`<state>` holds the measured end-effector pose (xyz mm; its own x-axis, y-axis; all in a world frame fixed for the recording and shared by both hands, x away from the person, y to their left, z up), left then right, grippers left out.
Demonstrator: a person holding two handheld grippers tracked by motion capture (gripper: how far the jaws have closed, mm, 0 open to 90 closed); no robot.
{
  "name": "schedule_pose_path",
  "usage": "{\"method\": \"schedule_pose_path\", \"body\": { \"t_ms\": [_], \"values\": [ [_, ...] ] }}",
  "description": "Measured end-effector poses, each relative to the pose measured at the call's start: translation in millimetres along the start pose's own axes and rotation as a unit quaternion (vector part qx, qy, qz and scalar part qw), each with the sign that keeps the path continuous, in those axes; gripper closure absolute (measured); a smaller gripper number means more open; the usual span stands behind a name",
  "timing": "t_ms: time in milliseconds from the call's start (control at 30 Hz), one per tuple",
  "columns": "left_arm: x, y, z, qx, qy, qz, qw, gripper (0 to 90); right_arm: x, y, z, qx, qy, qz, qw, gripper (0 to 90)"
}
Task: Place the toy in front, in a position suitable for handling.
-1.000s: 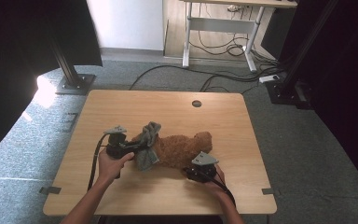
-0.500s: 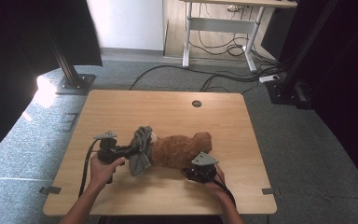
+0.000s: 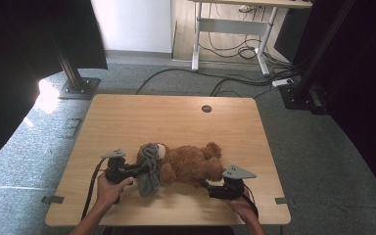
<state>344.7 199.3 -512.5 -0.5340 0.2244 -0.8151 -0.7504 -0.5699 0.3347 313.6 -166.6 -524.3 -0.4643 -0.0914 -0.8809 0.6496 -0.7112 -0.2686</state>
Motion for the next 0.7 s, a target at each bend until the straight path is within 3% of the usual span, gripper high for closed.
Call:
{"method": "schedule_pose_path", "body": {
  "t_ms": [67,133,167,267,467,567,700],
  "values": [
    [1.2,1.5,-4.7,0.003,-0.009,-0.002,1.0,72.4,-3.6,-1.5,2.0,-0.008,0.01,-0.014,0.9998,21.6],
    [1.2,1.9,-7.0,0.002,-0.011,-0.002,0.9999,72.3,-3.7,-3.0,-1.3,-0.011,0.005,-0.012,0.9999,21.8],
    [-0.6,1.0,-11.2,0.001,-0.013,0.001,0.9999,72.2,-1.6,-7.9,-13.1,-0.018,-0.009,0.001,0.9998,28.1],
    [-5.9,-3.1,-15.4,-0.004,-0.019,0.0,0.9998,72.2,1.1,-9.9,-27.3,0.017,-0.027,0.028,0.9991,35.9],
    [-15.1,-15.6,-35.8,-0.022,-0.03,0.005,0.9993,72.2,-2.2,8.3,-45.3,0.066,-0.023,0.027,0.9972,43.0],
    [-15.2,-22.3,-47.1,-0.027,-0.043,0.017,0.9986,71.7,-2.2,17.5,-54.3,0.082,-0.027,0.021,0.9961,43.0],
    [-14.9,-20.9,-44.6,-0.022,-0.039,0.019,0.9988,70.9,-0.9,24.5,-51.3,0.081,-0.024,0.013,0.9964,41.9]
  ]
}}
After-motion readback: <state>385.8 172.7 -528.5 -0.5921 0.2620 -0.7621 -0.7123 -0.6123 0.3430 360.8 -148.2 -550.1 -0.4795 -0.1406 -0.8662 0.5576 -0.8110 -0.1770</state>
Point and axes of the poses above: each handheld gripper's, and its own axes: z roughly backward along the jaws, x roughly out of its underside, y roughly to its right, the point moved 2 cm from there along -z, roughly forward along the jaws, and after that the axes turned 10 degrees about -z, right-handed, at the moved point
